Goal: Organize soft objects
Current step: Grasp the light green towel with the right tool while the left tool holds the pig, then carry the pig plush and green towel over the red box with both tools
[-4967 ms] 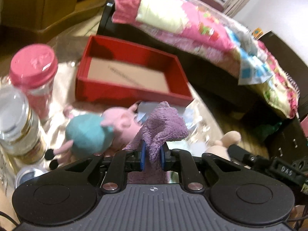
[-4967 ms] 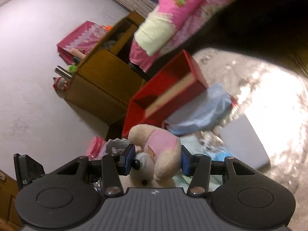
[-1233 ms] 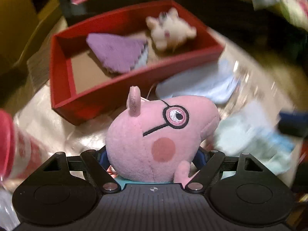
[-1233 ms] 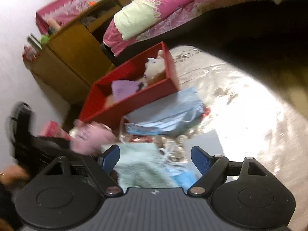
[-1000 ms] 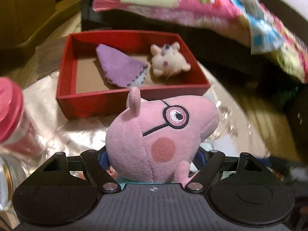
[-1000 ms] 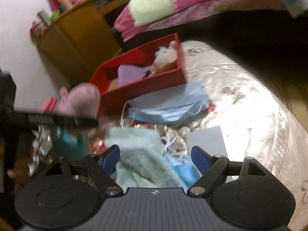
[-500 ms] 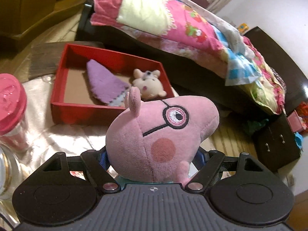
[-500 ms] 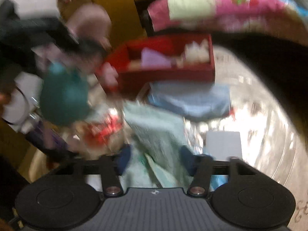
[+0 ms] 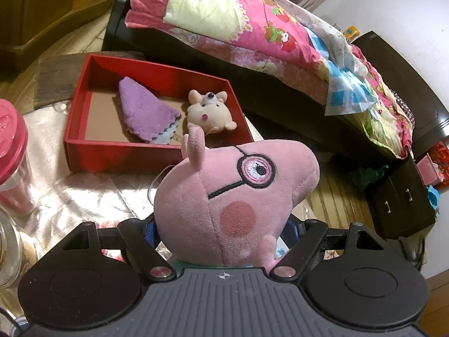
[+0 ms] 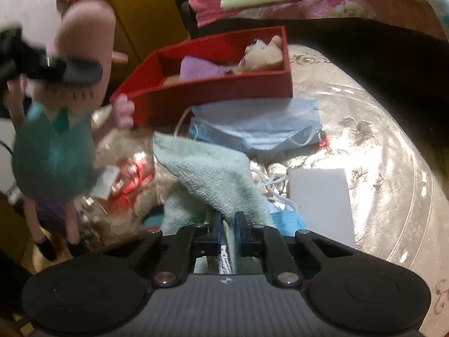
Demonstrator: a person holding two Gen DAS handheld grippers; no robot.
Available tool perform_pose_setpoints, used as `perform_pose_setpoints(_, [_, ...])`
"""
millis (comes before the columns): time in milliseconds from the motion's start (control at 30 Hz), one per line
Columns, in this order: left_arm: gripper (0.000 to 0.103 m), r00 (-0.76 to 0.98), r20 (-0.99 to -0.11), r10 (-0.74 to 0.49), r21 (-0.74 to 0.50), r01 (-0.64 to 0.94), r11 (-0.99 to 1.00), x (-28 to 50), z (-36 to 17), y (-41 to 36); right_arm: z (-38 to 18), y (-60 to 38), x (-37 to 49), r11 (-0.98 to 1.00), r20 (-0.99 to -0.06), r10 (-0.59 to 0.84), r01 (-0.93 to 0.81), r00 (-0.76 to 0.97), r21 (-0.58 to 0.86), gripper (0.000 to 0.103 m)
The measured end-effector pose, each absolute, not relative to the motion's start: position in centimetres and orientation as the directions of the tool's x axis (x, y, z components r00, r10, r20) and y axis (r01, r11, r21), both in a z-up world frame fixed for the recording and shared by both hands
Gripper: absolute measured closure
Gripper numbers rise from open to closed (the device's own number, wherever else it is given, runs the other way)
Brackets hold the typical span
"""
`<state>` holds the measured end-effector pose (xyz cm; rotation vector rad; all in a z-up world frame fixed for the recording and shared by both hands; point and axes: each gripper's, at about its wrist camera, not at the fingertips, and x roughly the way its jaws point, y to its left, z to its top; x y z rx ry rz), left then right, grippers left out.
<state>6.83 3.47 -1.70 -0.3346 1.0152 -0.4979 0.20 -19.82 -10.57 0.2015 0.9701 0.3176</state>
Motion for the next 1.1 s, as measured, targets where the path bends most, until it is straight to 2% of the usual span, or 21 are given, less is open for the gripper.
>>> perform_pose_setpoints(233, [0.025, 0.439, -0.712, -0.549, -0.502, 0.229, 0.834, 6.7, -1.5, 3.9, -7.1, -22.6, -0.8, 0.813, -0.615, 0.522, -0.129, 0.591, 0.567, 0.103])
perform_pose_setpoints(600, [0.025, 0.482, -0.670, -0.565, -0.531, 0.220, 0.818, 6.9, -0.2, 4.7, -4.4, -25.0, -0.4, 0.572, -0.378, 0.655, -0.101, 0.654, 0.814, 0.103])
perform_pose_setpoints(833, [0.025, 0.525, -0.637, -0.565, -0.542, 0.217, 0.812, 6.9, 0.7, 5.1, -2.3, -25.8, 0.7, 0.488, -0.258, 0.648, -0.130, 0.717, 0.863, 0.103])
perform_pose_setpoints(1100, [0.025, 0.586, -0.606, -0.538, -0.532, 0.204, 0.822, 7.0, 2.0, 5.5, -0.2, -25.7, 1.5, 0.502, -0.202, 0.607, -0.174, 0.769, 0.847, 0.103])
